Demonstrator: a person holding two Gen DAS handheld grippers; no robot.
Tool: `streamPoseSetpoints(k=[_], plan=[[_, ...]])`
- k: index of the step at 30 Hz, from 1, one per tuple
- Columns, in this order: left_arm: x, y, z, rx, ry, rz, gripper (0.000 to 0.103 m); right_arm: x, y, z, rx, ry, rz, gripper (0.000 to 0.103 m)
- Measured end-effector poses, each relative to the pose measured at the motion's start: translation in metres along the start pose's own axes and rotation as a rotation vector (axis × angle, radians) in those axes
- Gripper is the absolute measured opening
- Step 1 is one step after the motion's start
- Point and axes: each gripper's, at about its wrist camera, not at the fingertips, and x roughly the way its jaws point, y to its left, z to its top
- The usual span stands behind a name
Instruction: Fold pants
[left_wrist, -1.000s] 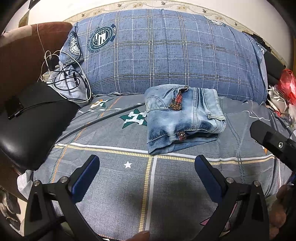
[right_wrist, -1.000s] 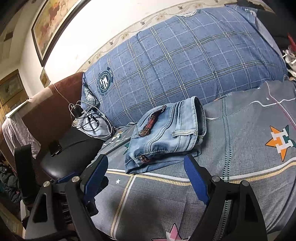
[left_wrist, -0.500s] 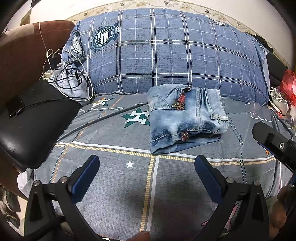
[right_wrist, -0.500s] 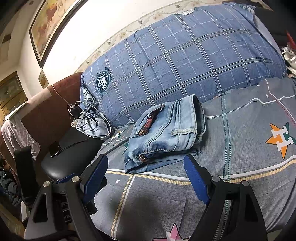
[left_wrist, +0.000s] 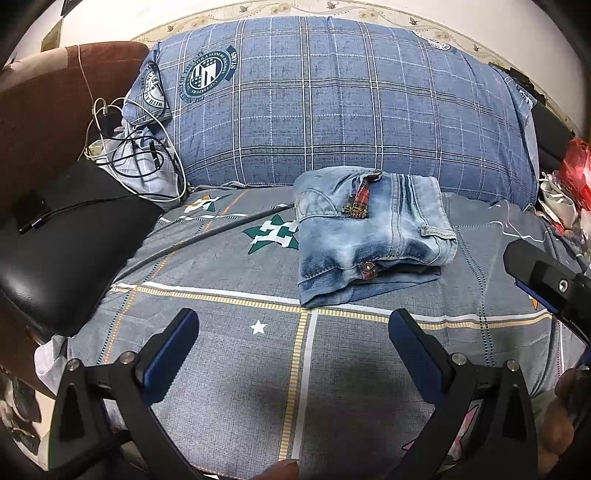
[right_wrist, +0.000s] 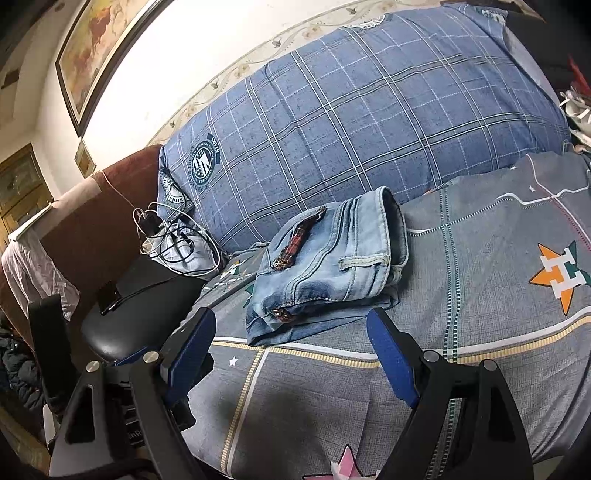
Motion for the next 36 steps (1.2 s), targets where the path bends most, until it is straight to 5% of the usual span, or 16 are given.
streamPoseSetpoints(k=[36], plan=[[-0.0013,-0.0028,-0.0005,0.001,-0.007,0.007,0.102,-0.0013,-0.0084,0.0008,0.036,-0.006,-0.021,0.084]])
